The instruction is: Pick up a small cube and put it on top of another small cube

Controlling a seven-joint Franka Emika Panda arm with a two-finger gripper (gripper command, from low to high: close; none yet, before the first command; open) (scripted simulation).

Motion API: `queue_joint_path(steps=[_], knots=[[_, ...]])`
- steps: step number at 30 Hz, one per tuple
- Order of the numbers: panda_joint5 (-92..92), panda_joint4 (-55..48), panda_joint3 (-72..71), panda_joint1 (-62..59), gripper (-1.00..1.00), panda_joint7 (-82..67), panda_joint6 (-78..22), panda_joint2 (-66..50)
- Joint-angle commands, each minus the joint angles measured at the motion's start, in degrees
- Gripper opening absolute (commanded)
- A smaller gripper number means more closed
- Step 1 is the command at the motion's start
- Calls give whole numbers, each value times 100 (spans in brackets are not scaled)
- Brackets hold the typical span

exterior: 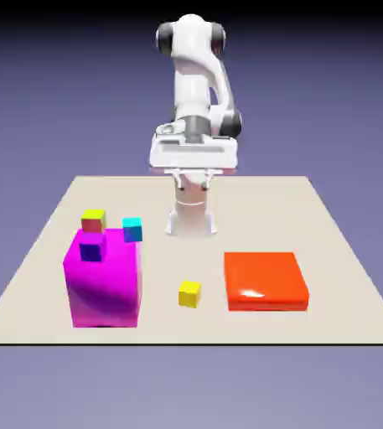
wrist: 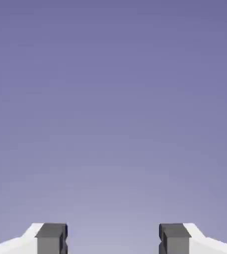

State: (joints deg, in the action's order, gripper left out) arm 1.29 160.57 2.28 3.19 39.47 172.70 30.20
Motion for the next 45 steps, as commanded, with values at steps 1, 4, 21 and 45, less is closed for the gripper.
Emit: queue_joint_path(steps=[1,4,21,45], knots=[[107,-35,190,208,0,-248,-109,-204],[428,-141,757,831,0,-992,-435,-815],[1839,-657,3304,3640,0,-4545,-1782,-3895],[2224,-1656,2985,2717,-100,-5814,-3875,-1881]])
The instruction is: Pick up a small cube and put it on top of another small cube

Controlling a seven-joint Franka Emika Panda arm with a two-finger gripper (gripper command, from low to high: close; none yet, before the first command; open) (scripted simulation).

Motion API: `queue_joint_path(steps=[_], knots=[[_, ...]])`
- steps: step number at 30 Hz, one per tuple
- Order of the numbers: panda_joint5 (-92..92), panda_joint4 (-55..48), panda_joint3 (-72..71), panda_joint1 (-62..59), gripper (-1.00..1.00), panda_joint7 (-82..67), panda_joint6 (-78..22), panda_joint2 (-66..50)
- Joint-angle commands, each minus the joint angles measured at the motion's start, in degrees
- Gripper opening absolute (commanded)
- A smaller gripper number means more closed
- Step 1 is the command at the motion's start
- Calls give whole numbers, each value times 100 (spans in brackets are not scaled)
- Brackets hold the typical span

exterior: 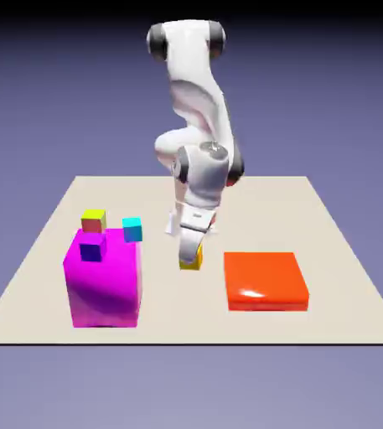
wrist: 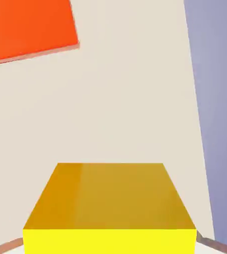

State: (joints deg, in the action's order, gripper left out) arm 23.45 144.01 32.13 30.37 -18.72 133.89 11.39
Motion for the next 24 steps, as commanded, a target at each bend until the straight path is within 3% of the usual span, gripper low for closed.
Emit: queue_joint_path(steps=[1,10,12,17,18,24], knots=[[60,-113,-23,-148,-100,-134,-239,208],[792,-797,389,-1748,-100,-796,-2425,1628],[859,-759,507,-1839,-100,-714,-2485,1591],[1063,-127,962,-1902,-100,-658,-1346,1115],[1063,-127,962,-1902,100,-658,-1345,1115],[859,-759,507,-1839,100,-714,-2484,1591]])
